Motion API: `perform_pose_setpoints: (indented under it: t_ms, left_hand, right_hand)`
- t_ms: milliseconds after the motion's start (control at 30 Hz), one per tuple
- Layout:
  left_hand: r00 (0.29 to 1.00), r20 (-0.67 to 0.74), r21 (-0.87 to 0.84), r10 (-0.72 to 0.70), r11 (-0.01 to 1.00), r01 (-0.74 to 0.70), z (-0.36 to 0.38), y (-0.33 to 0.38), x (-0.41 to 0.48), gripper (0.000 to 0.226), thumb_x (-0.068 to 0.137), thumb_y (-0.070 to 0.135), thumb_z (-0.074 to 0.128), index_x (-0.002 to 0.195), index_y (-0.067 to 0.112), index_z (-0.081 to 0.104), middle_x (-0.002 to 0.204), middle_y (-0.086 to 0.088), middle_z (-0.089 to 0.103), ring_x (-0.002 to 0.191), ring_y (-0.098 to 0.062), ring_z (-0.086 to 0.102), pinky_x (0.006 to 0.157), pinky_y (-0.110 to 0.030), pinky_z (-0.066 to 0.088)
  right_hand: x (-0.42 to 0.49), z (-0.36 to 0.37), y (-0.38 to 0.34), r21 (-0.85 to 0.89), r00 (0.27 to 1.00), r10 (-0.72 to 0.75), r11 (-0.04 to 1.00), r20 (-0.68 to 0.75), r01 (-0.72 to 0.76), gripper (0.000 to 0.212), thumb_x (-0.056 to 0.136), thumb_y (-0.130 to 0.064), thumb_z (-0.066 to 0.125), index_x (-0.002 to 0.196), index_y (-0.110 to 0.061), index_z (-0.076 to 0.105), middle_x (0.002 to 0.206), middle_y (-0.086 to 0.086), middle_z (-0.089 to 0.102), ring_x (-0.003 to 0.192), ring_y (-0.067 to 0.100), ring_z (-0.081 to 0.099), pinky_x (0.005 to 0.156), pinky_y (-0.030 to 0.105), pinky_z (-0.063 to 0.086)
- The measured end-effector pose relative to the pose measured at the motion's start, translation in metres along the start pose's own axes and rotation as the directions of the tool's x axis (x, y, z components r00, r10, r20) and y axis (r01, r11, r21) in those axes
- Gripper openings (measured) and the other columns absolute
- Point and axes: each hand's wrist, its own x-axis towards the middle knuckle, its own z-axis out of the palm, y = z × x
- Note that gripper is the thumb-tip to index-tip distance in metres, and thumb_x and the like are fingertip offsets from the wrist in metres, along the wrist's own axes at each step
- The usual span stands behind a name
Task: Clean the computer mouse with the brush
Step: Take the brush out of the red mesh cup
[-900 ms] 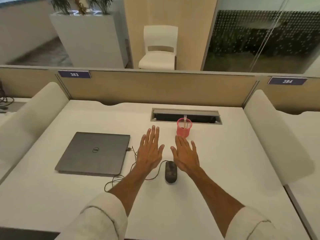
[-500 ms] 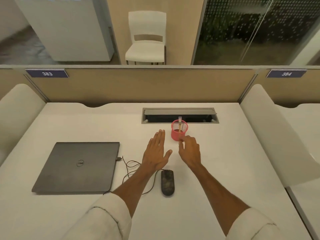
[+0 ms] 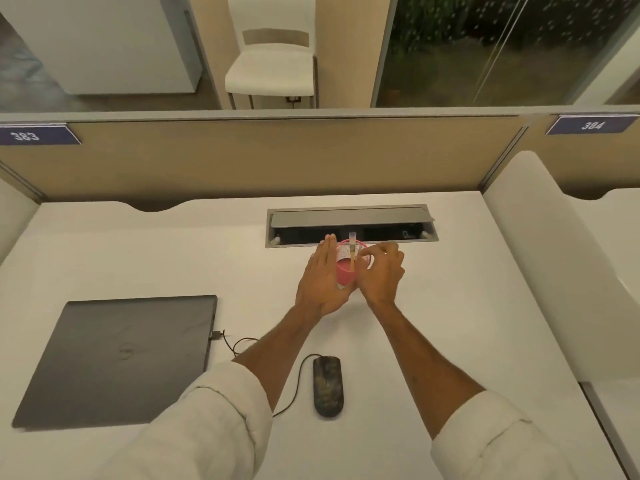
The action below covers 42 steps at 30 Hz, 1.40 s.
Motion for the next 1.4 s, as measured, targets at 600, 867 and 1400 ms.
perform_pose_setpoints:
  t_ms: [600, 867, 1400]
  left_hand:
    - [0.988, 0.133, -0.105, -0.073, 0.991, 0.087, 0.009, -0.018, 0.028, 0.084, 0.107, 0.052, 0.054, 0.172, 0.026, 0.008, 0.183, 0.003, 0.0, 0.17, -0.022, 0.004, 0.139, -0.044, 0.009]
    - [0.992, 0.122, -0.237, 0.013, 0.971, 0.017, 0.003, -0.012, 0.017, 0.096, 0.102, 0.04, 0.07, 0.172, 0.017, 0.008, 0.182, -0.002, 0.009, 0.169, -0.026, 0.014, 0.137, -0.045, 0.018]
    - [0.987, 0.149, -0.072, -0.064, 0.995, 0.075, -0.009, -0.049, -0.123, 0.125, 0.087, 0.073, 0.074, 0.173, 0.03, -0.007, 0.182, 0.01, -0.004, 0.17, -0.017, 0.003, 0.138, -0.046, 0.015]
  right_hand:
    - [0.027, 0.03, -0.009, 0.026, 0.976, 0.208, 0.977, 0.064, -0.21, 0.071, 0.102, -0.046, 0.073, 0.161, -0.018, 0.047, 0.17, 0.006, 0.044, 0.152, 0.029, 0.048, 0.126, 0.045, 0.036]
    - [0.017, 0.016, -0.004, 0.199, 0.996, 0.088, 0.977, -0.032, -0.08, 0.037, 0.101, -0.033, 0.078, 0.129, -0.009, 0.076, 0.16, 0.007, 0.054, 0.145, 0.027, 0.053, 0.121, 0.047, 0.046]
    - [-0.078, -0.03, 0.003, 0.521, 0.99, 0.003, 0.851, -0.143, 0.073, 0.022, 0.107, -0.028, 0.069, 0.121, -0.012, 0.075, 0.113, 0.005, 0.079, 0.101, 0.023, 0.075, 0.086, 0.032, 0.067]
